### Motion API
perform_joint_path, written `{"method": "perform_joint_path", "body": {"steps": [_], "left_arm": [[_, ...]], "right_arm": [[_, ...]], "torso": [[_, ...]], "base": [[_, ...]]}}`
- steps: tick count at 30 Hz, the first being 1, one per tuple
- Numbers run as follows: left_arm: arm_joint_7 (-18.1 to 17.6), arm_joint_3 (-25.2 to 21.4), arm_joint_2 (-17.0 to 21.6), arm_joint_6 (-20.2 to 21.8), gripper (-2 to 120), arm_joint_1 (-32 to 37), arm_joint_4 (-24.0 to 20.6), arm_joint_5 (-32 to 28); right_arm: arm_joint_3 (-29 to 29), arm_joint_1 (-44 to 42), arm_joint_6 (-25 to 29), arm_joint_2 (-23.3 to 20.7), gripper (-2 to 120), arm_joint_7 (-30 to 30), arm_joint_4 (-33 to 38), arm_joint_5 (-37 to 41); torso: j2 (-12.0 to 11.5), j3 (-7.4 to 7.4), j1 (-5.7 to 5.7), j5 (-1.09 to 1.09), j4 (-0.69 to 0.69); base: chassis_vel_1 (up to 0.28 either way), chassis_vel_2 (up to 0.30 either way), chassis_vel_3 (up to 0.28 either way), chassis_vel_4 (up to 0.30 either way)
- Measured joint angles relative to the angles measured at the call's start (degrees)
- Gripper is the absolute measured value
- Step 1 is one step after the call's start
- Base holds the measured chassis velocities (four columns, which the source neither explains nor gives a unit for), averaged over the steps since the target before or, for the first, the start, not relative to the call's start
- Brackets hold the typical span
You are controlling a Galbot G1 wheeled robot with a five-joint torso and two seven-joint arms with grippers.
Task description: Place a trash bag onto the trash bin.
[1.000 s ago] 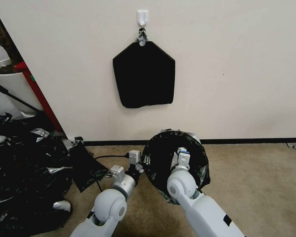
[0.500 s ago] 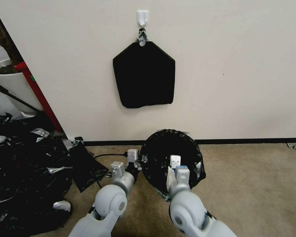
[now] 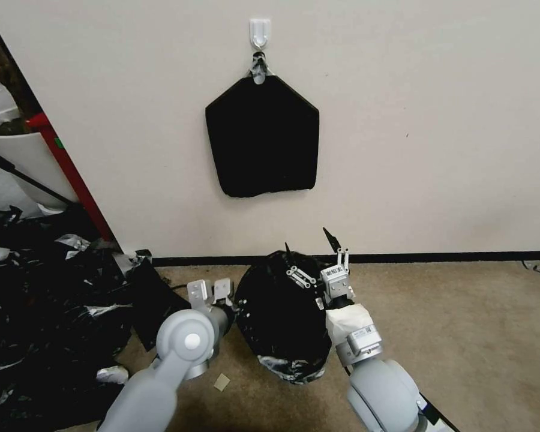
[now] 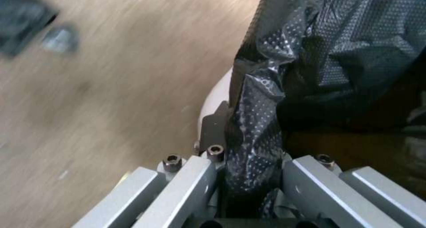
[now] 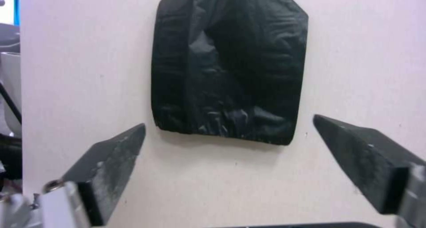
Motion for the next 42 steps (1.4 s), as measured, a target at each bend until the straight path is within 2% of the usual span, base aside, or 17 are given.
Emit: {"method": "perform_joint_path", "body": {"steps": [4,10,15,17,22,24,25,26,28,29,30,33,34,35,36,38,42], "left_arm": [[-2.22,-0.69,0.48,-0.11,2,1.34,0.69,-1.78],[-1.63,-1.43,-0.76,-0.29,7,1.64,1.05,0.62],[0.84,-1.85,-1.07,-1.04,29,2.01,-0.47,4.66],[1.46,-2.03,-0.94,-1.27,32,2.52,-1.27,5.84],[5.78,-3.63,-0.04,-3.67,52,6.97,-7.31,12.9],[11.2,-4.36,0.46,-8.96,63,10.15,-10.32,21.14],[11.2,-4.36,0.46,-8.96,63,10.15,-10.32,21.14],[13.21,-4.68,0.5,-11.09,66,10.95,-10.84,23.61],[20.1,-5.37,0.34,-18.63,74,12.84,-11.48,30.32],[25.14,-5.79,-0.14,-24.13,79,13.39,-10.67,34.95],[25.14,-5.79,-0.14,-24.13,79,13.39,-10.67,34.95],[39.88,-8.86,-3.43,-45.11,93,11.74,-2.06,52.0],[44.06,-11.02,-4.99,-50.57,97,10.84,0.66,56.79],[46.41,-12.8,-6.15,-53.45,98,10.29,2.25,59.75],[46.41,-12.8,-6.15,-53.45,98,10.29,2.25,59.75],[49.8,-16.72,-8.76,-56.54,99,9.86,4.38,62.46],[52.62,-19.74,-9.71,-56.33,100,10.27,4.81,57.73]], "right_arm": [[-0.17,0.19,-1.02,0.13,100,0.3,-0.31,0.86],[-0.33,0.6,-2.25,-0.1,100,0.6,-0.62,2.77],[-0.21,0.77,-2.53,-0.16,100,1.61,-1.86,4.5],[-0.06,0.95,-2.49,-0.12,100,2.14,-2.24,4.93],[2.25,1.97,-1.49,0.77,100,5.38,-4.74,7.35],[5.2,2.09,-0.28,2.11,100,6.77,-6.02,8.34],[5.2,2.09,-0.28,2.11,100,6.77,-6.02,8.34],[6.08,2.04,0.14,2.57,100,6.88,-6.26,8.34],[8.72,1.59,1.49,4.19,100,6.84,-6.66,7.73],[10.57,0.92,2.3,5.46,100,6.09,-6.75,6.7],[10.57,0.92,2.3,5.46,100,6.09,-6.75,6.7],[16.97,-1.92,5.44,10.02,100,2.54,-6.49,2.02],[19.04,-3.15,5.9,11.67,100,1.1,-5.94,-0.02],[20.32,-3.95,6.05,12.53,100,0.23,-5.48,-1.26],[20.32,-3.95,6.05,12.53,100,0.23,-5.48,-1.26],[22.85,-6.1,5.85,13.9,100,-2.01,-4.21,-2.75],[25.87,-7.84,5.86,14.26,100,-5.63,-3.22,-0.49]], "torso": [[0.0,0.0,0.0,-0.01,0.01],[0.0,0.0,0.0,-0.01,0.0],[0.0,0.0,0.0,0.0,-0.01],[0.0,0.0,0.0,-0.01,-0.01],[0.0,0.0,-0.01,0.01,0.0],[0.0,0.0,-0.01,0.01,0.0],[0.0,0.0,-0.01,0.01,0.0],[0.0,0.0,0.0,0.01,0.01],[0.0,0.0,0.0,0.01,0.01],[0.0,0.0,-0.01,0.01,0.02],[0.0,0.0,-0.01,0.01,0.02],[0.0,0.0,0.0,-0.01,-0.02],[0.0,0.0,0.0,0.0,-0.02],[0.0,0.0,0.0,-0.01,-0.02],[0.0,0.0,0.0,-0.01,-0.02],[0.0,0.0,0.0,-0.01,-0.01],[0.0,0.0,0.0,0.0,0.0]], "base": [[0.0,0.0,0.0,0.0],[0.0,0.0,0.0,0.0],[0.0,0.0,0.0,0.0],[0.0,0.0,0.0,0.0],[0.0,0.0,0.0,0.0],[0.0,0.0,0.0,0.0],[0.0,0.0,0.0,0.0],[0.0,0.0,0.0,0.0],[0.0,0.0,0.0,0.0],[0.0,0.0,0.0,0.0],[0.0,0.0,0.0,0.0],[0.0,0.0,0.0,0.0],[0.0,0.0,0.0,0.0],[0.0,0.0,0.0,0.0],[0.0,0.0,0.0,0.0],[0.0,0.0,0.0,0.0],[0.0,0.0,0.0,0.0]]}}
